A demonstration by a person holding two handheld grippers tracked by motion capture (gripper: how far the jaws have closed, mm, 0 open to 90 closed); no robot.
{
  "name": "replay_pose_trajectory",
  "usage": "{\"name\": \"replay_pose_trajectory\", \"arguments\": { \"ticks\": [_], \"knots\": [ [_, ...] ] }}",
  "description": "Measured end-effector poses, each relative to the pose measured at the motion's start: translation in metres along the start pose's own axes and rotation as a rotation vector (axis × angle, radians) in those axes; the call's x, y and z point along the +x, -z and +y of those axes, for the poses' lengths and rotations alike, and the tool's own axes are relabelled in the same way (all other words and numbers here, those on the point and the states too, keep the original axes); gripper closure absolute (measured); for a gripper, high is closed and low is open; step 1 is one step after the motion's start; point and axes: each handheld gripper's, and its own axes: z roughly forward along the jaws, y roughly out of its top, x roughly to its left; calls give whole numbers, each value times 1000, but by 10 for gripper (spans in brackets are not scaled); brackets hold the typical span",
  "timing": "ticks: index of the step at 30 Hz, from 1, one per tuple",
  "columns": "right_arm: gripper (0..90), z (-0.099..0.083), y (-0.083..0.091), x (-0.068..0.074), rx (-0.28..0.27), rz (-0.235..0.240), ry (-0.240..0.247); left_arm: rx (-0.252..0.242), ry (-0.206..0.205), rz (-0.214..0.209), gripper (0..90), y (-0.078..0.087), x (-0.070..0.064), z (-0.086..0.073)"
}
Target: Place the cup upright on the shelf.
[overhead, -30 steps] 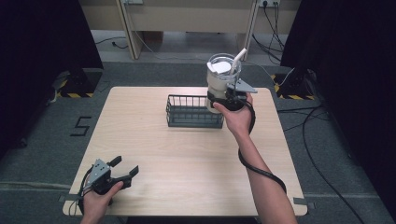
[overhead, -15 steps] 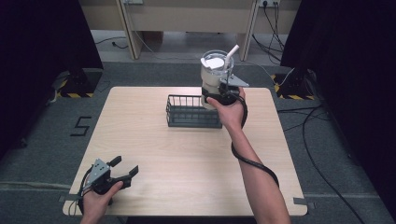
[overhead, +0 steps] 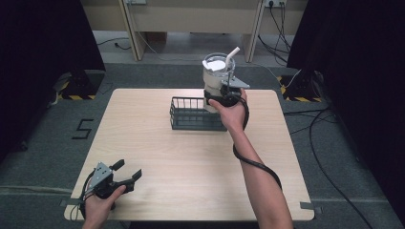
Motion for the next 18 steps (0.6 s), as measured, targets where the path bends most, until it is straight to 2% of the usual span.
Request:
{"name": "replay_pose_trajectory", "arguments": {
  "ticks": [18],
  "knots": [
    [119,-12,-17,1,20,-1,-18,0,-1,-4,144,0,-1,0]
  ]
}}
